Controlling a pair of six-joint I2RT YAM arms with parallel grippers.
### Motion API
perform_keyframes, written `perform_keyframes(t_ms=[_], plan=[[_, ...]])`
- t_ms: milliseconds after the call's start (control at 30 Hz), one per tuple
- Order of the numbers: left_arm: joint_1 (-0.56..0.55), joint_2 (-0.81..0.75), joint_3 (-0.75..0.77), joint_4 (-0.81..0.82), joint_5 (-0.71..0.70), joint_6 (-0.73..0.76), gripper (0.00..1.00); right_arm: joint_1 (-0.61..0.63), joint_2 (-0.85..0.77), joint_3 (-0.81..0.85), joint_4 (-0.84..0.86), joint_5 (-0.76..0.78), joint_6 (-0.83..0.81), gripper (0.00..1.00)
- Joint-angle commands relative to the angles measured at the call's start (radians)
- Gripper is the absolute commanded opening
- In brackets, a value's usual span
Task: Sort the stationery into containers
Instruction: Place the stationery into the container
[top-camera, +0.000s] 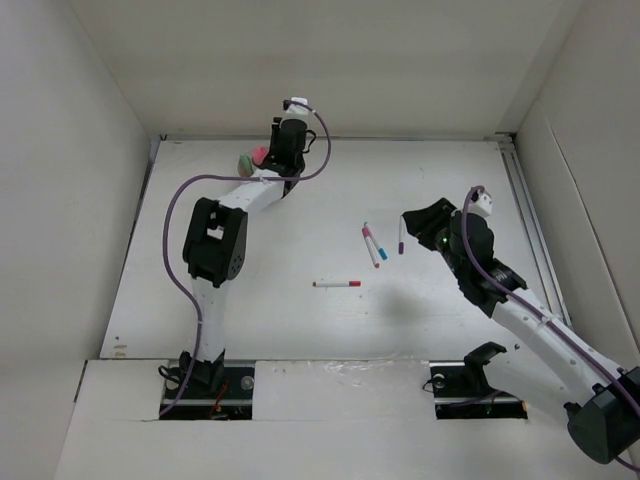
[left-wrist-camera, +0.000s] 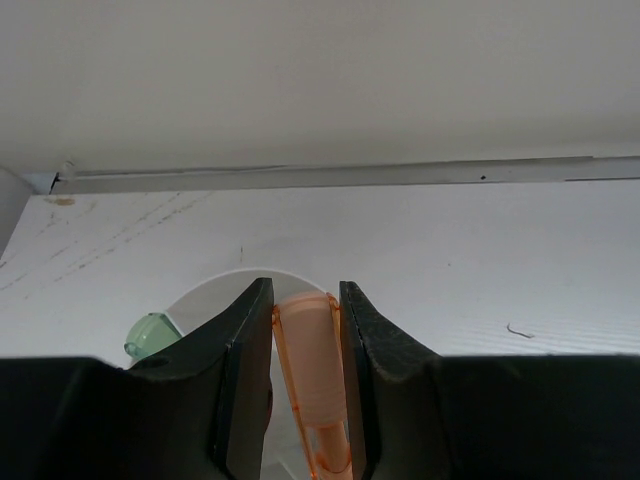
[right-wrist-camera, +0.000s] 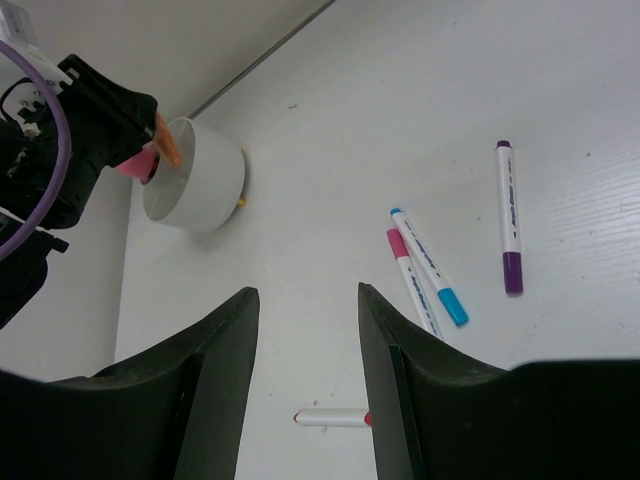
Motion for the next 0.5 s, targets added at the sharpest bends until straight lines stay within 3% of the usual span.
perform_keyframes(t_ms=[0, 467], plan=[[0.007, 0.005, 0.054, 0.054, -0.033, 0.032, 0.08, -0.006, 0.011, 0.034, 0.044, 0.019, -0.006, 0.50], [0.016, 0.091, 0.141, 0.064, -0.053, 0.059, 0.10, -0.006, 0.041, 0.034, 0.044, 0.019, -0.006, 0.50]])
